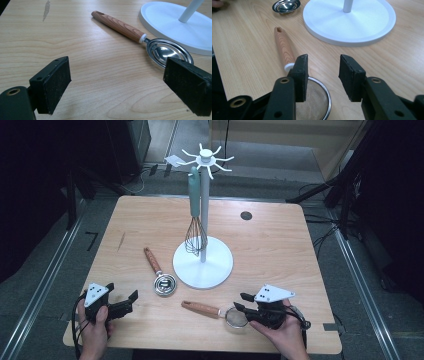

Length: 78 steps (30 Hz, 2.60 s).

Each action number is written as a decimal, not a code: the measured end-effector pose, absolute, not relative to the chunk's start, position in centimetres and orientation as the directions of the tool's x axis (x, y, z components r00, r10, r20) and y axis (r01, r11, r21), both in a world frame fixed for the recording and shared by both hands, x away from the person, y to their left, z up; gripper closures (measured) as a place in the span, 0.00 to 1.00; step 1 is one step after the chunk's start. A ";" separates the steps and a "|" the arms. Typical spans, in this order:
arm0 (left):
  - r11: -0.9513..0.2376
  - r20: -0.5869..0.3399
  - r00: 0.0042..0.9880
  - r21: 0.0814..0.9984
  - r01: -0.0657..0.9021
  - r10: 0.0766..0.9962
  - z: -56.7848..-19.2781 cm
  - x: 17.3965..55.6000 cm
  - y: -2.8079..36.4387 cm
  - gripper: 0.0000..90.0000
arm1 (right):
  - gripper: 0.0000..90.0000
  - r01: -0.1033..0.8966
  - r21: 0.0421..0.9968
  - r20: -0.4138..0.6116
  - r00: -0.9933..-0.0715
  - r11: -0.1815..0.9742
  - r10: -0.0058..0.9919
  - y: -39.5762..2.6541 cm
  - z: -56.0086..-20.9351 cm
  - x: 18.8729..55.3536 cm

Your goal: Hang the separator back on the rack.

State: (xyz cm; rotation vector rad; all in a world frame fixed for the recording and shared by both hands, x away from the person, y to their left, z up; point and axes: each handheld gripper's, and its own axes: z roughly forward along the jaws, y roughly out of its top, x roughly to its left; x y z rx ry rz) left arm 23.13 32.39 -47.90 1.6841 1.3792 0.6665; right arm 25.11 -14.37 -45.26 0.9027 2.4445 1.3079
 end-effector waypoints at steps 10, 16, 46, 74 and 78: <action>-0.105 -0.049 0.288 0.863 0.495 0.956 -48.3 23.0 31.6 0.08 | 0.71 0.437 0.723 0.132 -0.847 0.535 0.515 -13.2 -44.2 27.2; -0.109 -0.046 0.288 0.860 0.499 0.957 -48.4 23.2 31.5 0.08 | 0.70 0.413 0.649 0.125 -0.886 0.639 0.446 -11.5 -43.8 28.1; -0.118 -0.037 0.291 0.860 0.496 0.956 -48.4 22.9 31.3 0.08 | 0.71 0.464 0.333 0.271 -0.881 0.821 0.388 -4.7 -45.9 30.3; -0.115 -0.038 0.290 0.862 0.493 0.956 -48.4 23.0 31.4 0.08 | 0.79 0.428 0.500 0.158 -0.900 0.753 0.407 -6.1 -44.5 29.3; -0.116 -0.039 0.293 0.862 0.493 0.955 -48.4 22.9 31.4 0.08 | 0.79 0.448 0.533 0.161 -0.886 0.718 0.434 -7.0 -44.4 29.5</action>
